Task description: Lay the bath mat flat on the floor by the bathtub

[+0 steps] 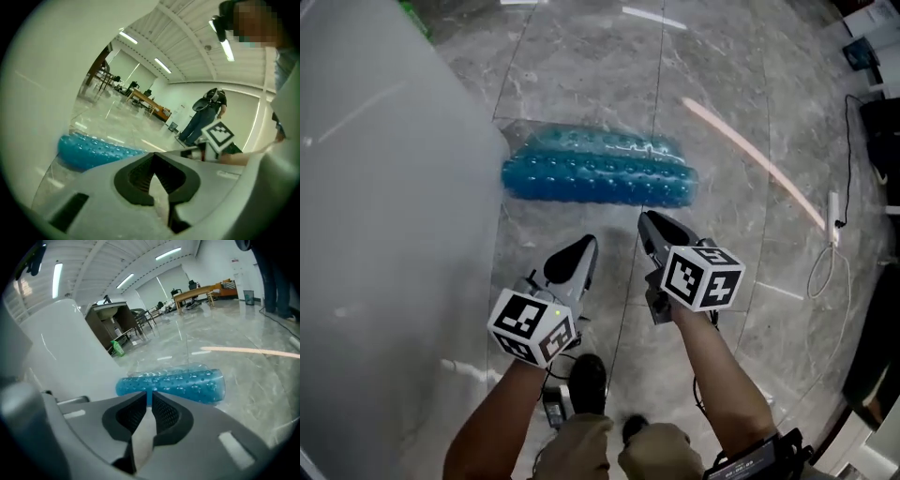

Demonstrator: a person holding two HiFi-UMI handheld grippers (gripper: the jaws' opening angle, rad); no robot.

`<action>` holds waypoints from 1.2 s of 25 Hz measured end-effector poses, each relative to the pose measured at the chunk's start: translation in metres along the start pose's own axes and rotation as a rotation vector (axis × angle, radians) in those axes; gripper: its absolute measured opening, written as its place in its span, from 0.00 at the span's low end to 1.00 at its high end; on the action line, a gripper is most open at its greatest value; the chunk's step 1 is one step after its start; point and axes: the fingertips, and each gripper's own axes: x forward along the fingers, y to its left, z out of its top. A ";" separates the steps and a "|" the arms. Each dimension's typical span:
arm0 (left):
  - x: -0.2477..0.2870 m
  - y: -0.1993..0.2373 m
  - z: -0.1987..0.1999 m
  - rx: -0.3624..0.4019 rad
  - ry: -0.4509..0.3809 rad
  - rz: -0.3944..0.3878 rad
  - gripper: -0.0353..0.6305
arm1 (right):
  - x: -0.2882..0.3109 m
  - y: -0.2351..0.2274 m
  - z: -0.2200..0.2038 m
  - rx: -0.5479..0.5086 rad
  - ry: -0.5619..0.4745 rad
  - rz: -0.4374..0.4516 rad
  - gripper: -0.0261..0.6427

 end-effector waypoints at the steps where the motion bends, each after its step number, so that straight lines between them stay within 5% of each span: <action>1: -0.003 -0.001 -0.011 0.036 -0.008 0.007 0.06 | 0.012 -0.011 -0.001 -0.009 -0.012 -0.038 0.08; 3: 0.000 0.009 -0.026 0.084 -0.034 0.023 0.06 | 0.044 -0.031 0.011 -0.073 -0.055 -0.111 0.05; 8: -0.011 0.038 -0.064 0.012 -0.074 0.090 0.06 | 0.100 -0.064 0.036 -0.270 -0.130 -0.223 0.05; 13: -0.034 0.052 -0.054 0.035 -0.090 0.164 0.06 | 0.109 -0.069 0.042 -0.397 -0.148 -0.332 0.05; 18: -0.017 0.069 -0.035 0.164 -0.062 0.229 0.06 | 0.078 -0.053 -0.002 -0.379 -0.122 -0.274 0.05; 24: 0.035 0.107 -0.031 0.209 -0.024 0.334 0.06 | 0.042 -0.037 -0.071 -0.439 -0.004 -0.154 0.05; 30: 0.065 0.131 -0.037 0.190 0.052 0.379 0.06 | 0.004 -0.018 -0.075 -0.448 -0.023 -0.012 0.05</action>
